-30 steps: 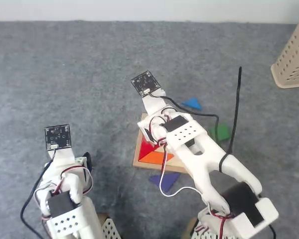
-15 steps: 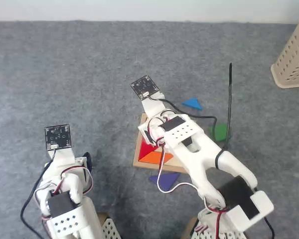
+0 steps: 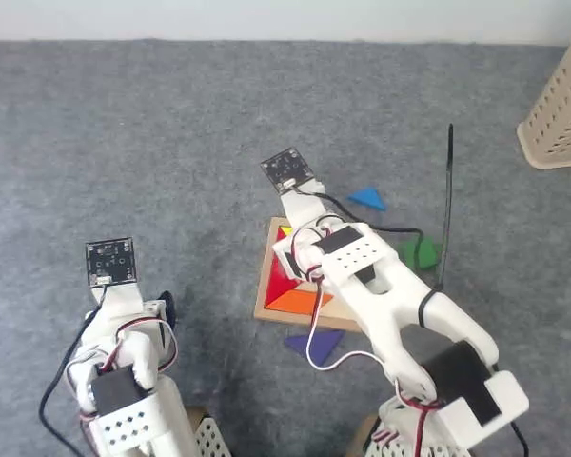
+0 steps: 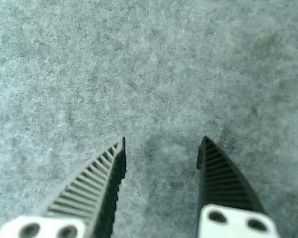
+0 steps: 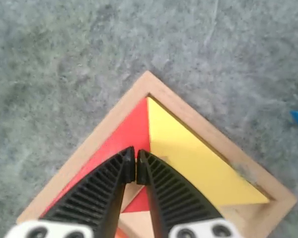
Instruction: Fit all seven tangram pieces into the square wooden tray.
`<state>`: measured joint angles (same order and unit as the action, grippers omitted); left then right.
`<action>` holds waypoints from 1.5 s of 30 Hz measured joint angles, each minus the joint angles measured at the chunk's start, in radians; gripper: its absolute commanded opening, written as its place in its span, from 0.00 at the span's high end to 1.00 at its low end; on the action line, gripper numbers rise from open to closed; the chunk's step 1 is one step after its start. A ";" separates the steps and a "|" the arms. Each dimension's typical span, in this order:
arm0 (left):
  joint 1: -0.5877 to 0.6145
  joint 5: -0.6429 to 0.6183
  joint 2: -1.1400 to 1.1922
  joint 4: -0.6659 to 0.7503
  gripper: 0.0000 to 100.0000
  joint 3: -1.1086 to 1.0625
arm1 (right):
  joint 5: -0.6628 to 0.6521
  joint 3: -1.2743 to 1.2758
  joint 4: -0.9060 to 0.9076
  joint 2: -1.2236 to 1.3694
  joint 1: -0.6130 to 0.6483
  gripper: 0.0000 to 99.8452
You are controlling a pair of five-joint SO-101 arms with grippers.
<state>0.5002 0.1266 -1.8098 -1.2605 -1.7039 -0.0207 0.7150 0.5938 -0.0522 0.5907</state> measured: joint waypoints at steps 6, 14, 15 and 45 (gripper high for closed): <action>0.000 0.000 0.000 0.000 0.77 0.000 | 0.000 0.005 0.000 -0.003 -0.006 0.99; 0.000 0.000 0.000 0.000 0.77 0.000 | 0.000 0.005 0.057 -0.021 -0.048 0.99; 0.000 0.000 0.000 0.000 0.77 0.000 | 0.000 0.009 0.075 -0.037 -0.058 0.99; 0.000 0.000 0.000 0.000 0.77 0.000 | 0.000 0.235 0.068 -0.249 -0.097 0.99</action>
<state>0.5002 0.1266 -1.8098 -1.2605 -1.7039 -0.0207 0.9498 0.6613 -0.3007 0.4941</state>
